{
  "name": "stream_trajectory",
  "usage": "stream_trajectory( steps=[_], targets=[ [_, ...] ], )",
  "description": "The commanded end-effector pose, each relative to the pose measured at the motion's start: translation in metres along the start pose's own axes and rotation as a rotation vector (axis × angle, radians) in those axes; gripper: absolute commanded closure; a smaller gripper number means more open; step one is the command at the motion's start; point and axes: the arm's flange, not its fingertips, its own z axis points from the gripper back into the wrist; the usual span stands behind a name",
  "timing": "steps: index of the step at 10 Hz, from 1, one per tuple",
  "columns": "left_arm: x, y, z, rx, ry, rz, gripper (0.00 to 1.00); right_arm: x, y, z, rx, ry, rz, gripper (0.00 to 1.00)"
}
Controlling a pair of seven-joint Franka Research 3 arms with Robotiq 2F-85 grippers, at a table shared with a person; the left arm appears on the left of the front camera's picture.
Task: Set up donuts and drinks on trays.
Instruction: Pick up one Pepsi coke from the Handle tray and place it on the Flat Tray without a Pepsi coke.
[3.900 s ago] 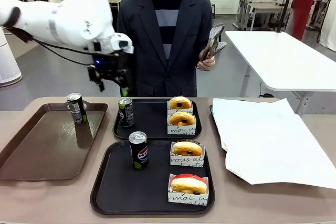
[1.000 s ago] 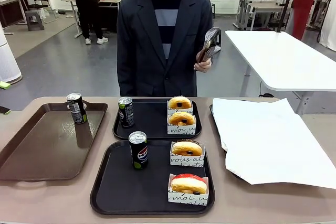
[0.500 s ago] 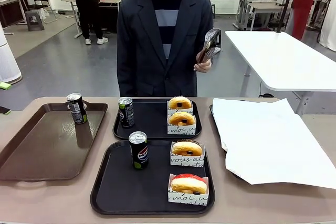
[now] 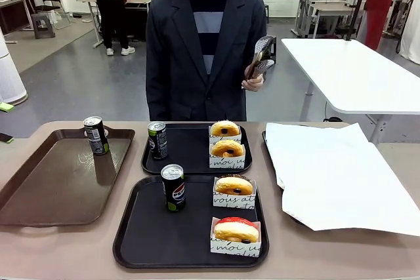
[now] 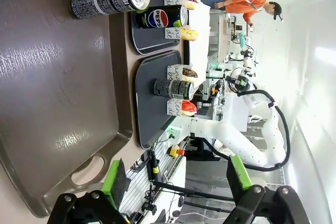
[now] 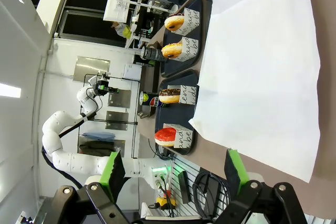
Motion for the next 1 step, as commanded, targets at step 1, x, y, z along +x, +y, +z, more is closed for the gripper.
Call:
stream_trajectory(
  steps=[1],
  targets=[
    [-0.0013, -0.0009, 0.0000, -0.008, 0.006, 0.000, 0.00, 0.0015, -0.0011, -0.0009, 0.020, -0.013, 0.018, 0.00]
  ],
)
